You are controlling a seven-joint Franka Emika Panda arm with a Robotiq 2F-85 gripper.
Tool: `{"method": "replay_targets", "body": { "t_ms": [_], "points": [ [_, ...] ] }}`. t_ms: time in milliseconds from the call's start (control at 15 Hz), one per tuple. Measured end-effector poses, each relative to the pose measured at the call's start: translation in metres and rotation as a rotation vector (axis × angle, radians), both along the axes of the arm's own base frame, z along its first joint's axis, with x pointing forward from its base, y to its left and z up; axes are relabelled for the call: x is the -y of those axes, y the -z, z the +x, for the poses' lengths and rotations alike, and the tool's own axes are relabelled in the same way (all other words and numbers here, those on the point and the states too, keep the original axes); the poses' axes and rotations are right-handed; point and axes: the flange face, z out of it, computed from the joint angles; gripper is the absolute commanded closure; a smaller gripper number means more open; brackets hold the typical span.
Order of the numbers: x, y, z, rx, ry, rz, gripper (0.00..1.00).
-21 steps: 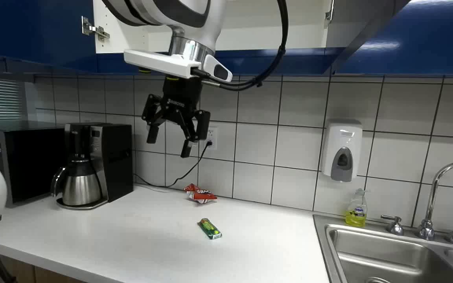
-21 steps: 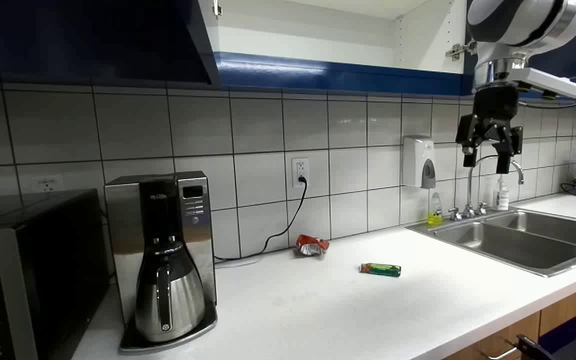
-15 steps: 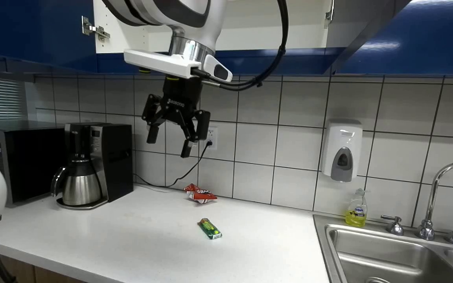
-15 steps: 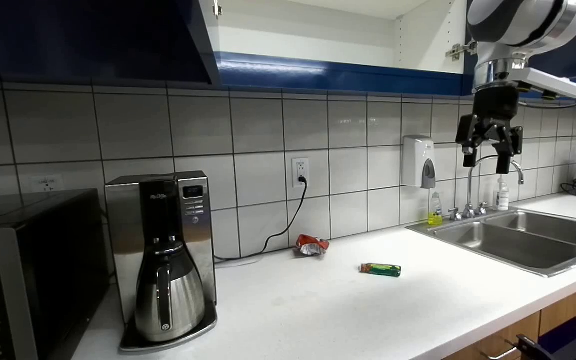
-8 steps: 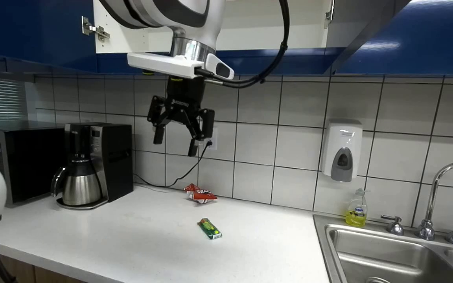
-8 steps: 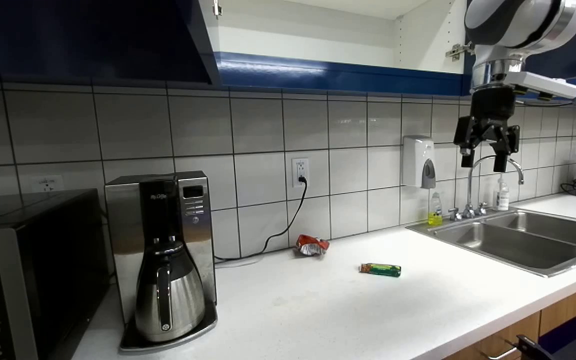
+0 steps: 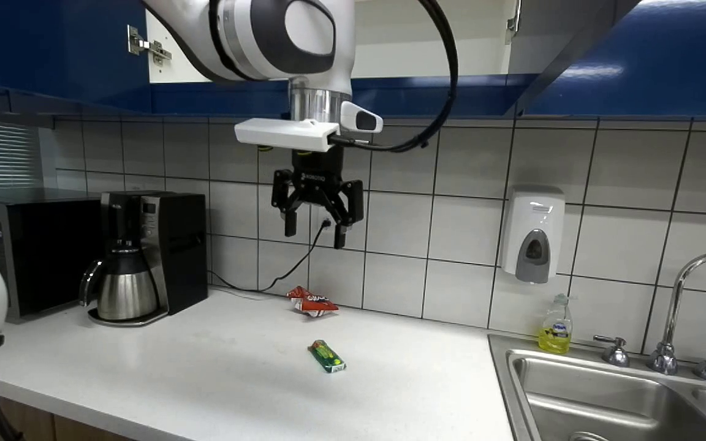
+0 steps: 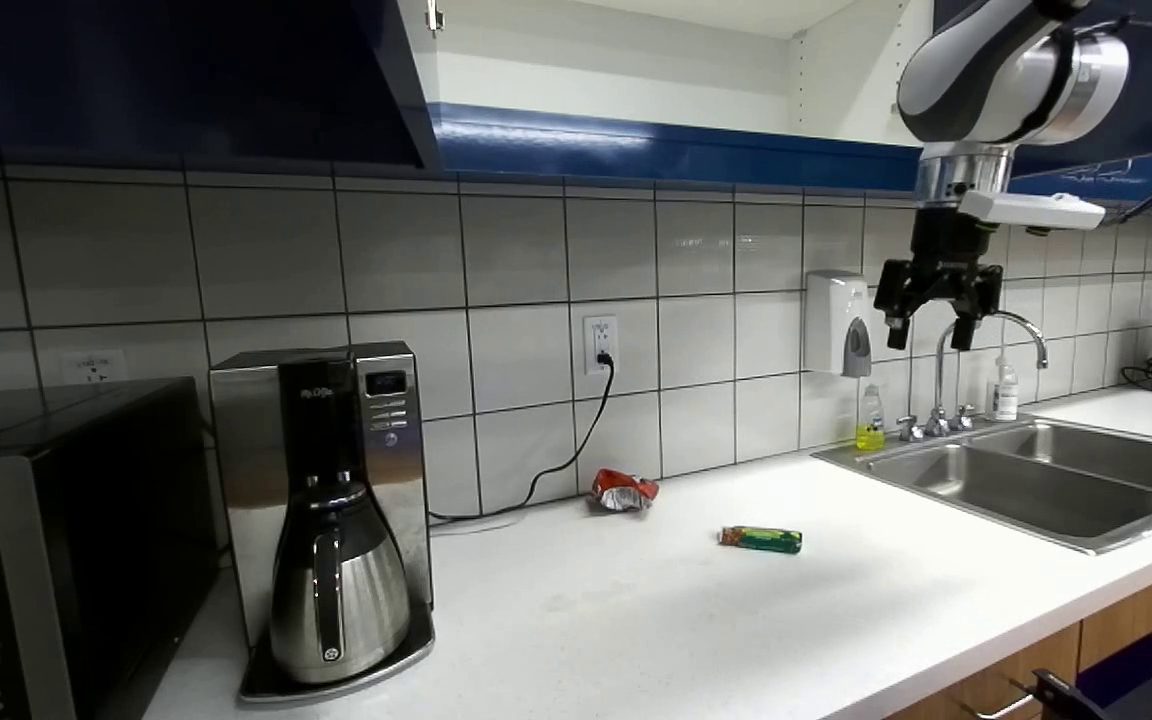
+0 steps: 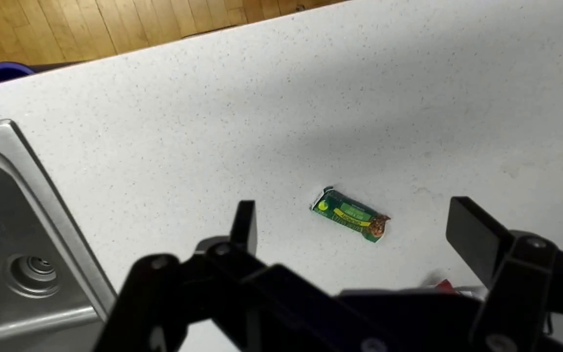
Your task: Put the green packet in the cabinet
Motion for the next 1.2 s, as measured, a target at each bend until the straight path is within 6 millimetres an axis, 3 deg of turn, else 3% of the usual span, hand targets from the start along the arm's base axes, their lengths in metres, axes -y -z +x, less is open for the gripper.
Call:
{"method": "replay_targets", "body": {
  "t_ms": [667, 1200],
  "points": [
    [0.019, 0.116, 0.066, -0.071, 0.086, -0.021, 0.00],
    [-0.003, 0.188, 0.126, -0.106, 0.114, 0.022, 0.00]
  ]
}}
